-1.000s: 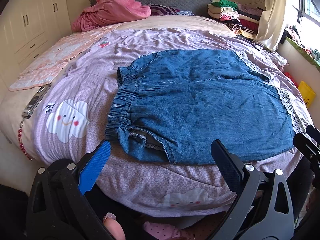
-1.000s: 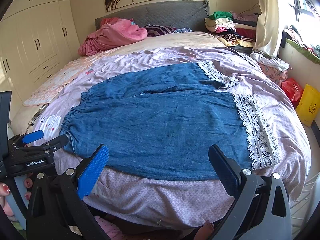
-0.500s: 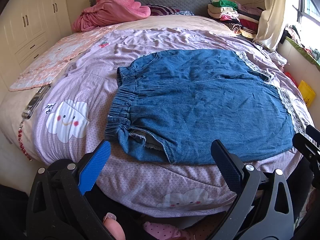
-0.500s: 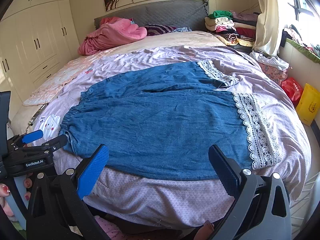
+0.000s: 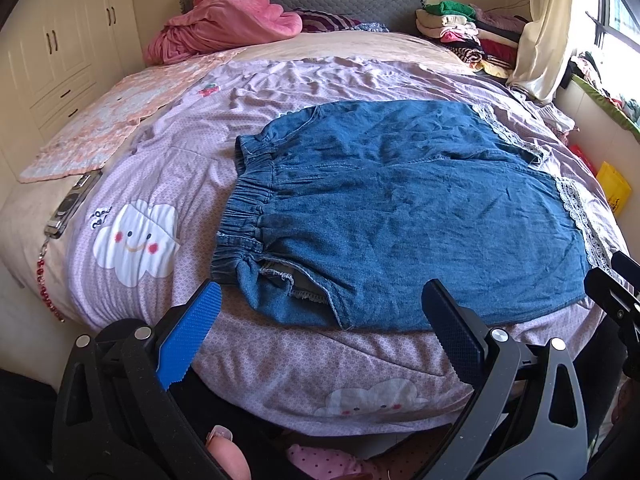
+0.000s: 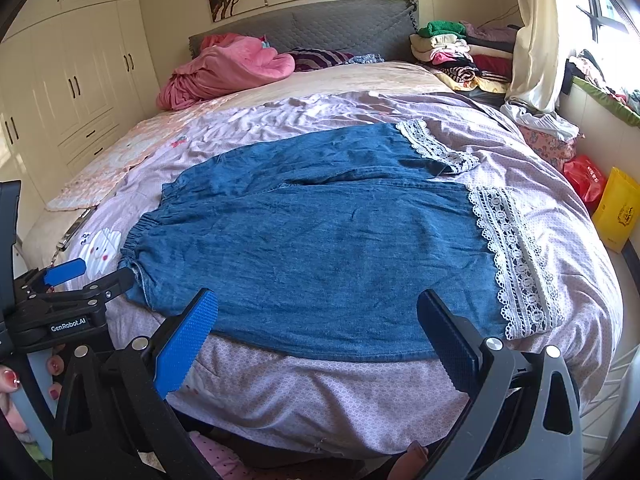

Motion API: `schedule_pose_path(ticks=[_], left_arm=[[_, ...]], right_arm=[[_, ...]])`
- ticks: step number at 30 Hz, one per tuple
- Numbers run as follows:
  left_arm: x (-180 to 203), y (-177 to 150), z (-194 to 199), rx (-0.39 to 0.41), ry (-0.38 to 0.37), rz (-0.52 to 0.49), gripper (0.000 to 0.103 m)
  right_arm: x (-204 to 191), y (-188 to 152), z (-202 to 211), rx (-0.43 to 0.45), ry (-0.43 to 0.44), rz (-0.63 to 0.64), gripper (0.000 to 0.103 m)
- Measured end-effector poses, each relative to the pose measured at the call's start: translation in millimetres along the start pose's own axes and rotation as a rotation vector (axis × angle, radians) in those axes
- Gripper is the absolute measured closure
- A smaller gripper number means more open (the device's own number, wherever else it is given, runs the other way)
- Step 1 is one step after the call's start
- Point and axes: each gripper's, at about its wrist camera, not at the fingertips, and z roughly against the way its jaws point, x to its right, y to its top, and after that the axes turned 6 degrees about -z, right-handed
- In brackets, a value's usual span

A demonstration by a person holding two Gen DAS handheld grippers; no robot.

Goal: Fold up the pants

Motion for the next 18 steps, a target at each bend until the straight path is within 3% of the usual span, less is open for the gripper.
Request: schedule_pose_path(ticks=[18], left_arm=[[-2.7,7.1,-10.0,-0.016,-0.001,0.010,0.009]], right_arm=[[-1.3,14.9,-16.9,-0.021,0.006,0.005,0.004]])
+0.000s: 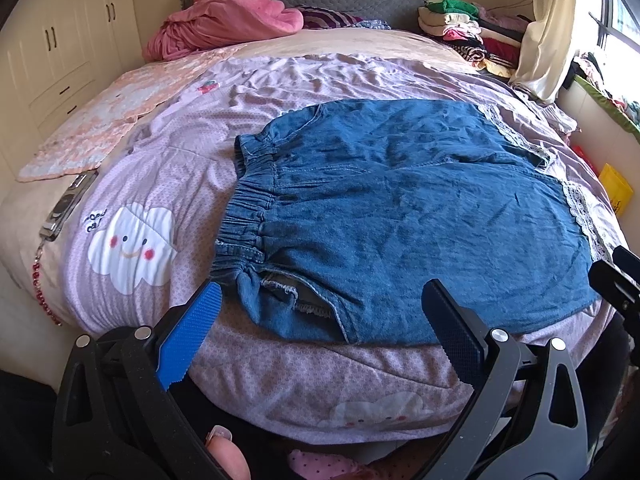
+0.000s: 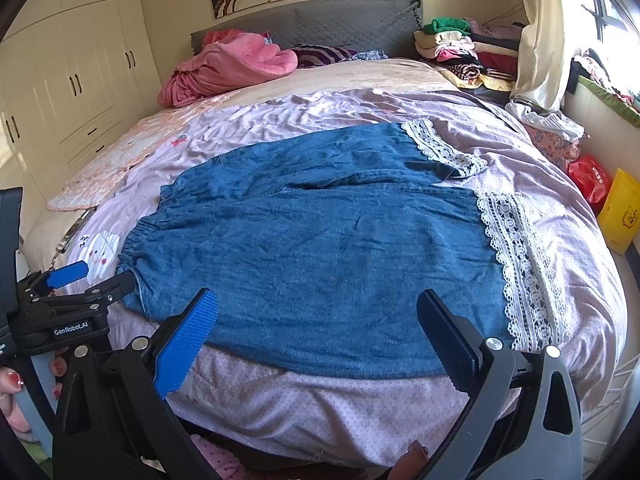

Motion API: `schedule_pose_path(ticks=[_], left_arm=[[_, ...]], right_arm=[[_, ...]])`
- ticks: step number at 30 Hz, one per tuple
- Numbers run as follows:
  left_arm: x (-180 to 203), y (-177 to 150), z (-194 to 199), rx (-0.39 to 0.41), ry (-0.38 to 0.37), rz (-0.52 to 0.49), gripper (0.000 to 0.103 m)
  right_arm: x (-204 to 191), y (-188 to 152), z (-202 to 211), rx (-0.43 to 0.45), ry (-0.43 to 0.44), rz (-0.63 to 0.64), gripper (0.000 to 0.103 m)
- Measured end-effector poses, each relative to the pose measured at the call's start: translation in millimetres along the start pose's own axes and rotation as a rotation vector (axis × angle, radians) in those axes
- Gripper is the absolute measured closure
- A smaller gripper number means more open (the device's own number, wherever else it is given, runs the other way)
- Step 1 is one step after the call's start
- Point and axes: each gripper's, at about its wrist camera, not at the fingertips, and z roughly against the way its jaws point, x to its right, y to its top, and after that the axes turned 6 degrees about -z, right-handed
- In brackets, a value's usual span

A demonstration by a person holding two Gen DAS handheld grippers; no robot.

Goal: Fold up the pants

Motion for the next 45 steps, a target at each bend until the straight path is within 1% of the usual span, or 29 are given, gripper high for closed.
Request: schedule_pose_path(ticks=[6,13,17,19,21,23,24,30,33,35,36,37,38,39,40,41,42,43,44,45], left_arm=[[-11.3,13.3,-17.1,-0.015,-0.010,0.017,0.009],[-42.8,47.8,-42.8,-0.017,0.004,0.075,0.009],[-65.2,70.3,-64.8,-0.024,0.027,0.097,0.009],[-75.0,80.7,-76.8,-0.032,0.037,0.103,0.009],[-84.6,90.5,-89.6,-0.040,0.041,0.105,0.009],[-96.0,98.7,-105.4,-0.072,0.046,0.118,0.009],[-99.7,102.0,-111.4,-0.081,0.035,0.122,0.009],[-111.3,117.4,-148.7,-0.122,0.007,0.099,0.009],[-109.9,124.0,-162.9,-0.122,-0.002,0.075,0.010],[-106.4,128.4,-172.4,-0.122,-0.006,0.044,0.017],[-105.1,130.3,-176.9,-0.127,-0.013,0.033,0.019],[-103.3,131.7,-182.6,-0.136,-0.019,0.024,0.027],[-102.4,132.6,-187.6,-0.145,-0.031,0.020,0.041],[-101.4,133.1,-192.3,-0.155,-0.059,0.017,0.048],[-99.4,133.7,-196.7,-0.160,-0.068,0.007,0.053],[-97.3,134.2,-198.5,-0.161,-0.052,-0.010,0.058],[-95.0,135.3,-199.2,-0.163,-0.041,-0.028,0.061],[-93.9,137.8,-199.2,-0.160,-0.045,-0.036,0.066],[-95.3,139.5,-198.2,-0.155,-0.055,-0.032,0.071],[-97.3,140.8,-196.8,-0.149,-0.064,-0.023,0.073]], right_arm=[[-0.5,19.0,-17.1,-0.023,0.019,-0.001,0.004],[-9.3,51.4,-47.4,-0.048,0.059,0.027,0.004],[-17.9,76.4,-72.7,-0.075,0.094,0.060,0.004],[-22.4,88.5,-83.2,-0.078,0.091,0.086,0.004],[-25.6,105.7,-98.2,-0.087,0.122,0.094,0.004],[-25.4,119.7,-113.0,-0.111,0.145,0.078,0.004],[-25.3,125.8,-119.9,-0.117,0.145,0.081,0.004],[-37.0,152.3,-162.8,-0.145,0.128,0.167,0.004],[-46.7,163.6,-184.4,-0.159,0.131,0.225,0.004],[-54.3,170.5,-197.8,-0.169,0.143,0.275,0.004],[-58.6,174.4,-205.3,-0.176,0.147,0.301,0.004],[-62.7,178.5,-213.5,-0.185,0.158,0.329,0.004],[-67.0,182.4,-220.8,-0.192,0.156,0.354,0.004],[-71.0,185.5,-226.7,-0.198,0.151,0.375,0.004],[-76.5,190.4,-236.4,-0.215,0.168,0.402,0.004],[-81.5,193.2,-244.0,-0.232,0.187,0.433,0.004],[-85.0,194.5,-249.5,-0.240,0.190,0.464,0.004],[-89.6,196.2,-256.7,-0.249,0.188,0.506,0.004],[-95.3,197.6,-265.2,-0.258,0.186,0.563,0.004],[-100.2,198.9,-273.0,-0.264,0.182,0.612,0.004]])
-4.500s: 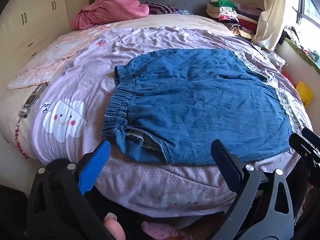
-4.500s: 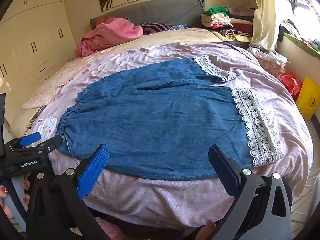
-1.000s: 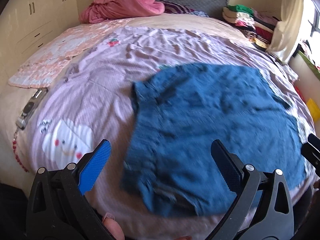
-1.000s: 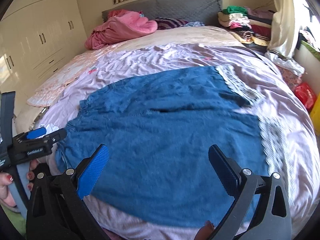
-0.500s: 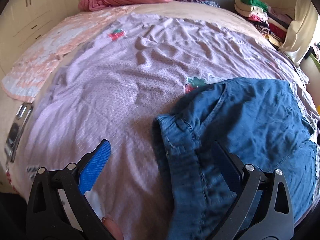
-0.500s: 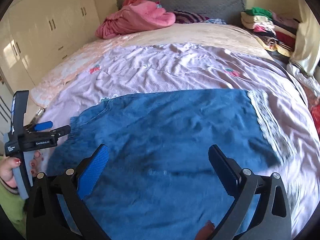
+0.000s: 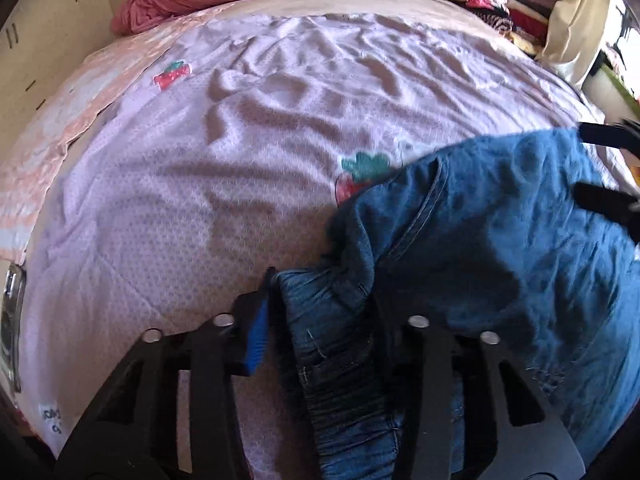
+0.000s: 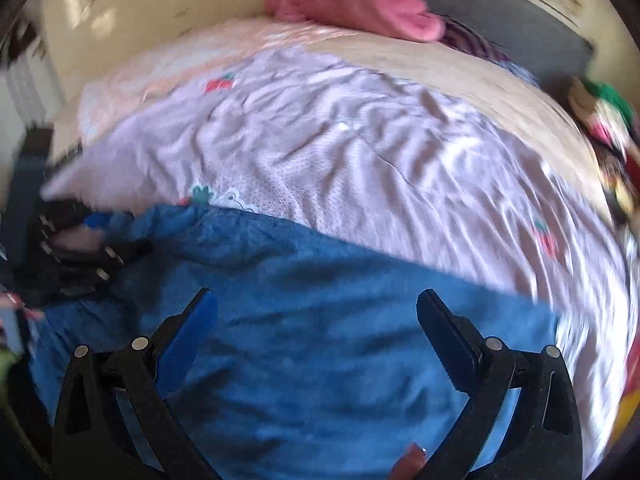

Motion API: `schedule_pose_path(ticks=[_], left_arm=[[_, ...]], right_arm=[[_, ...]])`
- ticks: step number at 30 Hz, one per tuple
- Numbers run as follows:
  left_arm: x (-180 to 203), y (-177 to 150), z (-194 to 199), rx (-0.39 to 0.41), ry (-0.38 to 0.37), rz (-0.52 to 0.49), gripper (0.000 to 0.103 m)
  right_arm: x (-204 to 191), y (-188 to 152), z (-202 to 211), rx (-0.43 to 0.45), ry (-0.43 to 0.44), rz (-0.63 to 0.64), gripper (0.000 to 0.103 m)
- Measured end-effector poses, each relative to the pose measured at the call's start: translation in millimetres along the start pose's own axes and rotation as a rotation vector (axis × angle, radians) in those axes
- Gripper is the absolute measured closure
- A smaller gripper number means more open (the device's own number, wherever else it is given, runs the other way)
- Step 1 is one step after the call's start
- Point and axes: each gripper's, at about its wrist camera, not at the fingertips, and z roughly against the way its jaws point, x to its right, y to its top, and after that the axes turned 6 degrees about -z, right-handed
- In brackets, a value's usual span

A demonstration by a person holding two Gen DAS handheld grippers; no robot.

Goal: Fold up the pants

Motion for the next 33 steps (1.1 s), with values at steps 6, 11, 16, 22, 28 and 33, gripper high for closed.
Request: schedule_pose_path(ticks=[6,11,16,22,28,33], left_arm=[[-4.7,-1.2,20.4,0.064,-0.058,-0.005,0.078],[-5.2,-3.7,32.7,0.112,-0.075,-0.009,0.078],[-6.1,-5.7,40.9,0.145,-0.093,-0.015,0.078],[-6.8,-8.3,51.7,0.156,-0.087,-0.023,0.078],[4.0,-21.7,85.2,0.214,-0.087,-0.053,0.078],[16.6,-47.6,114.4,0.270,-0.080,-0.100,0.078]], right_arm=[[6.3,22.0,-34.2,-0.054,0.055,0.127,0.005],[-2.8,26.9,-61.8,-0.112,0.086,0.238,0.039],[-13.6,21.4,-58.2,-0.093,0.184,0.238,0.088],[-9.7,3.5,0.4,0.029,0.180,0.157,0.099],[-22.3,-34.2,72.8,0.100,0.148,0.067,0.099],[-45.9,-77.5,116.5,0.119,0.154,0.021,0.099]])
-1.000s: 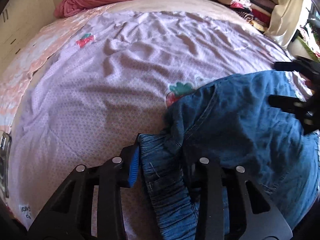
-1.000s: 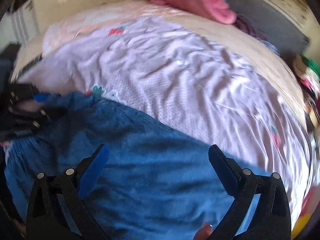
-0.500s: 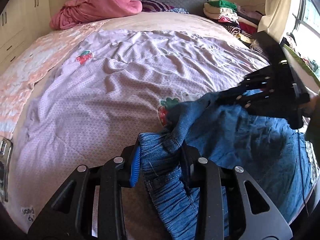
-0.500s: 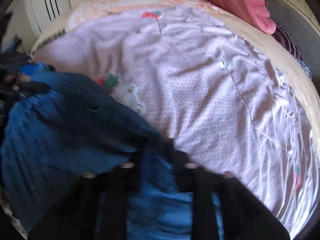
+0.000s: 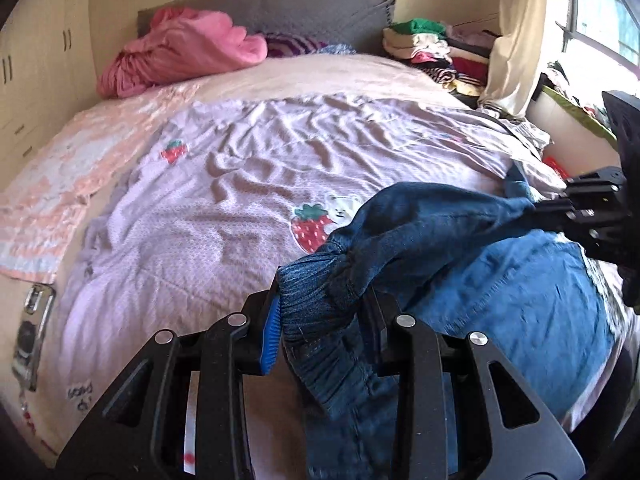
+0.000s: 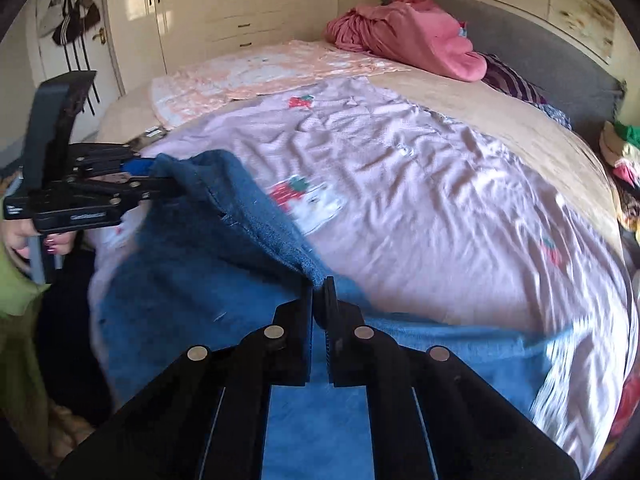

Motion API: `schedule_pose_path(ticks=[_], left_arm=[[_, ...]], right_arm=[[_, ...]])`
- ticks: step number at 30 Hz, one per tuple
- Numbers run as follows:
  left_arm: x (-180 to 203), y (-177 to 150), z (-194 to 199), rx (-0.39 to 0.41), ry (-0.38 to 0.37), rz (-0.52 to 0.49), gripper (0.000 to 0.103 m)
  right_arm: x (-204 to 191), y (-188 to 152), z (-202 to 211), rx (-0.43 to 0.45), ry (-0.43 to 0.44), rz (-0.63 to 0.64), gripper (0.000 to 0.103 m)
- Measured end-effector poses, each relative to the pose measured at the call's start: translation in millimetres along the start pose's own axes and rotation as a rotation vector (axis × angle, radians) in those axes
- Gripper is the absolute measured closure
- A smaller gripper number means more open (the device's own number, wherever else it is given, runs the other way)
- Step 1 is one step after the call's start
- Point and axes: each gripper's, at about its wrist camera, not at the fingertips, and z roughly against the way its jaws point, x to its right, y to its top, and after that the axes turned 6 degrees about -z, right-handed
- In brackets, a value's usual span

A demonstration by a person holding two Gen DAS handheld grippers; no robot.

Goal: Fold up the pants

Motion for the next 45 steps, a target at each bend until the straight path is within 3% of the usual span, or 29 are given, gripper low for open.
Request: schedule_pose_path(ticks=[8,19,23,28,30,31,34,37,41,45], left_arm=[[21.6,-49.4,44.4,0.023,-0.017,-0.042,0.078],[28.1,-110.8,37.8,-0.110,-0.029,-0.061,0.074],[10.9,-120.1,49.7,-0.140,-0.027,-0.014,0.070],[-10.9,-102.9,91.5,-0.069,0.012,0.066,0.070],[-2.8,-89.6,93.7,-0.039,-0.054,0.080,0.070],[6.4,-81.0,89.0,-0.026,-0.126,0.090,0.070],[37.5,-69.8,63.9,-0.036,-0.251,0.076,0.070],[59.7,-77.2,38.4,-0.095,-0.245,0.031,0.070],[63.2,-102.8,18.7,-0.189,-0.177,0.008,0.070],[66.4,-114.9,19.7,-0.187,-0.171,-0.015,0.070]], right_arm=[[-57.7,-65.8,32.8,-0.006,0.041,-0.048,0.099],[-100.8,-136.6,-6.1,-0.122,0.116,-0.125,0.097],[-98.4,-140.0,-8.5,-0.111,0.135,-0.164,0.095],[-102.1,-141.8,-11.6,-0.099,0.140,-0.163,0.093],[-101.3,-143.2,-12.3,-0.091,0.164,-0.186,0.092],[-101.8,-143.4,-12.6,-0.088,0.164,-0.189,0.092],[-100.7,-144.4,-5.1,-0.075,0.161,-0.210,0.089],[-95.7,-145.8,15.3,-0.039,0.182,-0.240,0.085],[-81.7,-138.5,46.6,0.060,0.119,-0.275,0.068],[-65.9,-121.0,40.3,0.086,0.069,-0.303,0.060]])
